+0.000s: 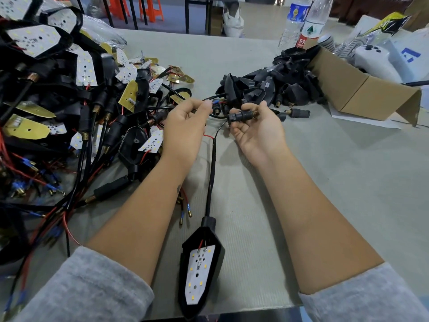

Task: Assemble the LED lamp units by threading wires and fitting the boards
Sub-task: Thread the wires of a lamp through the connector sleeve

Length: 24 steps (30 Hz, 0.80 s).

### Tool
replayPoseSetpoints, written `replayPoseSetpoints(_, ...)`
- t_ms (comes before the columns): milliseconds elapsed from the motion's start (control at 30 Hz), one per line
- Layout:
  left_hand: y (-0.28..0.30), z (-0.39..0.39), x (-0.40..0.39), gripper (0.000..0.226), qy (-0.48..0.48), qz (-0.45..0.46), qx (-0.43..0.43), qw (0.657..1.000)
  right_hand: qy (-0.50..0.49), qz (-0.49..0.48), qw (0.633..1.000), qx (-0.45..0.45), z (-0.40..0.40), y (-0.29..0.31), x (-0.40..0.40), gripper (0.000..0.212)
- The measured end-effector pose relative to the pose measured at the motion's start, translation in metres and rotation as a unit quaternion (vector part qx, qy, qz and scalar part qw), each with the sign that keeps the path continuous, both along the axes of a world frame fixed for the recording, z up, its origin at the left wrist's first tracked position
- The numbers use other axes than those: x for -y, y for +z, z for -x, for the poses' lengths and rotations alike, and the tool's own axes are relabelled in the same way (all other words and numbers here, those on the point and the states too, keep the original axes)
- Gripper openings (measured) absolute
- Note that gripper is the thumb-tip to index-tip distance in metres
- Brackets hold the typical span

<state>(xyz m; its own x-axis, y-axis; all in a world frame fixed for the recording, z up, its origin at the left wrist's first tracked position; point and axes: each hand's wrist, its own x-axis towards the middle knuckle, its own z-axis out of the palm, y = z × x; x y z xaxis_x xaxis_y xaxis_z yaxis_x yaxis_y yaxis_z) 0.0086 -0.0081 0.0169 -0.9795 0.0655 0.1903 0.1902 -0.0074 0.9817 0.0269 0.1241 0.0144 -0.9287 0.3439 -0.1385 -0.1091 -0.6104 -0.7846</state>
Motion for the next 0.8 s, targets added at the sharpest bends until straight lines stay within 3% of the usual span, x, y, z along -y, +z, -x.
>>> replayPoseSetpoints(267, -0.0038, 0.0, -0.0004, 0.016, 0.0, 0.04, -0.036, 0.999, -0.011, 0.088, 0.996, -0.015, -0.0017, 0.0013, -0.002, 0.049)
replayPoseSetpoints(800, -0.0052, 0.0026, 0.0014, 0.017, -0.01, 0.008, -0.029, 0.999, 0.021, 0.044, 0.998, -0.032, -0.0039, 0.0041, -0.0003, 0.047)
